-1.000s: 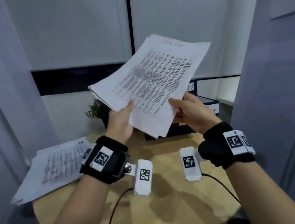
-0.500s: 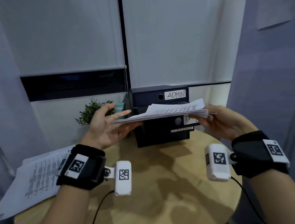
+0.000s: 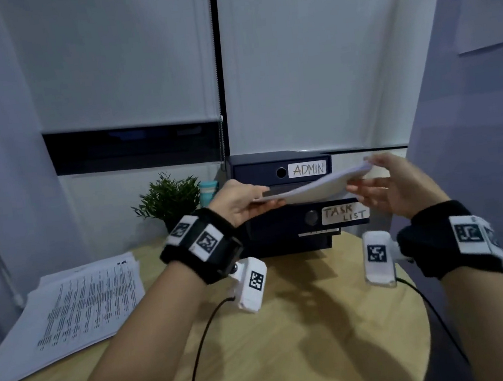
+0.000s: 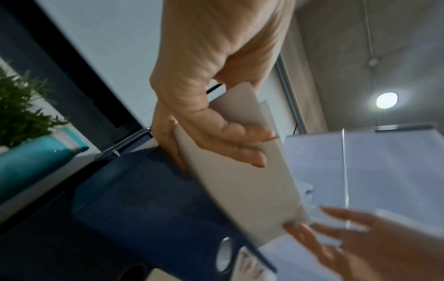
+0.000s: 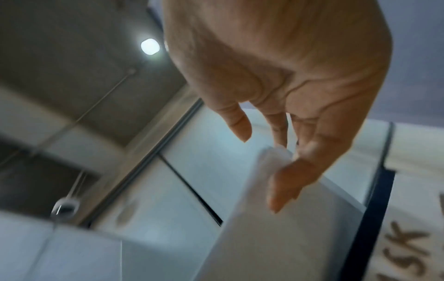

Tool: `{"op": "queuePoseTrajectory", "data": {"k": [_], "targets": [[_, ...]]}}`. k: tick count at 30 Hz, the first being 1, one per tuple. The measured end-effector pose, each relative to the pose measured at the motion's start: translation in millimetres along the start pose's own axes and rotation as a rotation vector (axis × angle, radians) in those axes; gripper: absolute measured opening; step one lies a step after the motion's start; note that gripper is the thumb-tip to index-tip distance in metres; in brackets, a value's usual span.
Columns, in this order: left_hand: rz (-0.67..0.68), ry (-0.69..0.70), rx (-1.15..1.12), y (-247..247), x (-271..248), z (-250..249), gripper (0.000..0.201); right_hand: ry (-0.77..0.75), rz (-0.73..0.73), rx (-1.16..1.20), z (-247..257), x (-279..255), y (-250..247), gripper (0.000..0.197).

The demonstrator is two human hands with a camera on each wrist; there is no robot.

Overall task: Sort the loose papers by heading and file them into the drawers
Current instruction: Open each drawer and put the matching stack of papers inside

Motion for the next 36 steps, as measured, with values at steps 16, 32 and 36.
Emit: {"op": "queuePoseTrajectory", "data": {"k": [16, 32, 36], "targets": [[-0.121, -0.091, 0.606, 9.0, 53.3, -10.6, 0.034, 0.008, 0.236, -1.413, -70.9, 10.9, 37.7, 0.059], [-0.853, -0.296, 0.803, -275.2, -27.9, 1.4, 0.07, 0.252, 0.293, -1.624, -114.5, 81.5, 109.9, 0.09], [-0.898, -0.549, 0.866, -321.6, -77.3, -0.4, 0.064, 0.262, 0.277, -1.62, -121.1, 106.9, 111.2, 0.093]]}}
Point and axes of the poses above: each hand's wrist, its own x-axis towards the middle knuckle, its own y-axis out of the palm, z = x × y, the point moved 1 cm from there along x, towards the middle knuckle, and after that the axes turned 14 degrees about z, right-handed, at the moved point
